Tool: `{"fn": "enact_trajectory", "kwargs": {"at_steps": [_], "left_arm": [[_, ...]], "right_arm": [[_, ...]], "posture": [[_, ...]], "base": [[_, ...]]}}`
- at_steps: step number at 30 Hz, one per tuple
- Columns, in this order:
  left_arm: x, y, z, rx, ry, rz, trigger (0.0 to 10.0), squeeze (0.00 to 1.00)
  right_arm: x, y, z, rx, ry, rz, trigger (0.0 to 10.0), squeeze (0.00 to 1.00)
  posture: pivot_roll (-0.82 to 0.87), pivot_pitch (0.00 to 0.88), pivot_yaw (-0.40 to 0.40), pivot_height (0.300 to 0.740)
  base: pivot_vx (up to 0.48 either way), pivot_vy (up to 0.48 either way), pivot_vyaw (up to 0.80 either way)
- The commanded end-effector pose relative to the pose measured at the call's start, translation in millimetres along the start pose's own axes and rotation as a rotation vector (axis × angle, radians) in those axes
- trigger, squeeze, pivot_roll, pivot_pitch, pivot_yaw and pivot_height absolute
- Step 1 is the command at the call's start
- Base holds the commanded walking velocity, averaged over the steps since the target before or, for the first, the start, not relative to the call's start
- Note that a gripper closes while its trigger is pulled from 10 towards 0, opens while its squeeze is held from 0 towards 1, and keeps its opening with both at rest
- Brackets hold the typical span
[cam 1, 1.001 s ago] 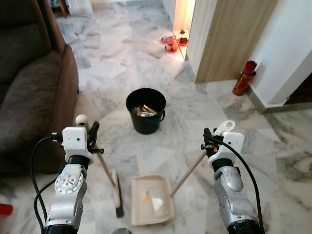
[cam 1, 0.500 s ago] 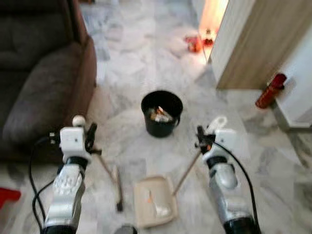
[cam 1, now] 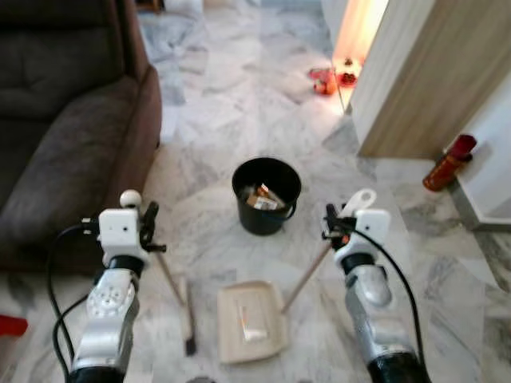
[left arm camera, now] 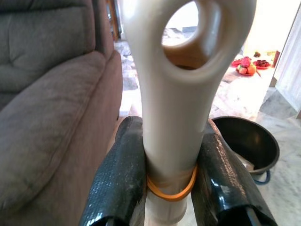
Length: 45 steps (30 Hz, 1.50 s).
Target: Sweep floor
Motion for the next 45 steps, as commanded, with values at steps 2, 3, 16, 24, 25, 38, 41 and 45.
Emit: {"fn": "enact_trajectory", "kwargs": {"at_steps": [2,3,16,24,25,38,41,45], "left_arm": [[-2.6,-0.9,6.7,-0.034,0.008,0.002,10.0,0.00],[-2.4,-1.0,6.7,-0.035,0.008,0.002,10.0,0.00],[-1.1,-0.7,7.1,-0.036,0.004,0.004,10.0,0.00],[-0.8,0.1,6.5,-0.034,0.002,0.003,10.0,0.00],[-0.5,0.2,6.4,-0.033,0.001,0.004,10.0,0.00],[-0.2,1.5,5.8,-0.035,0.001,0.000,10.0,0.00],[-0.2,1.8,5.2,-0.031,-0.005,0.000,10.0,0.00],[0.3,2.5,4.4,-0.029,-0.007,-0.001,10.0,0.00]], "right_arm": [[-5.3,-0.5,5.0,-0.023,-0.001,-0.012,10.0,0.00],[-5.2,-0.7,5.0,-0.023,-0.002,-0.012,10.0,0.00],[-5.3,-0.7,3.8,-0.021,-0.005,-0.018,10.0,0.00],[-5.9,-0.6,3.8,-0.022,-0.001,-0.023,10.0,0.00],[-6.2,-0.8,3.9,-0.023,-0.003,-0.024,10.0,0.00],[-6.7,-1.5,3.8,-0.023,-0.006,-0.031,10.0,0.00],[-6.7,-1.5,4.2,-0.026,-0.006,-0.032,10.0,0.00],[-7.1,-1.9,6.5,-0.034,-0.004,-0.041,10.0,0.00]], "posture": [[0.14,0.156,-0.012,0.740],[0.14,0.157,-0.012,0.740],[0.14,0.163,-0.010,0.740],[0.14,0.165,-0.009,0.740],[0.14,0.170,-0.010,0.740],[0.14,0.174,-0.009,0.740],[0.14,0.175,-0.008,0.740],[0.15,0.175,-0.008,0.740]], "base": [[0.281,0.000,0.00],[0.277,0.000,0.00],[0.279,0.000,0.00],[0.279,0.000,0.00],[0.277,0.000,0.00],[0.192,0.000,-0.26],[0.000,0.000,0.00],[0.000,0.000,0.00]]}}
Point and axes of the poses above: a point about 5 cm out from each wrist's last joint towards the gripper, its own y axis pointing back from the gripper into the wrist, its own z axis along the axis of the wrist's last joint, x = y × z, the point moved 3 cm from there along -y, pointing out of the wrist towards the gripper, and after that the axes turned 12 degrees about -y, right-handed, at the moved point
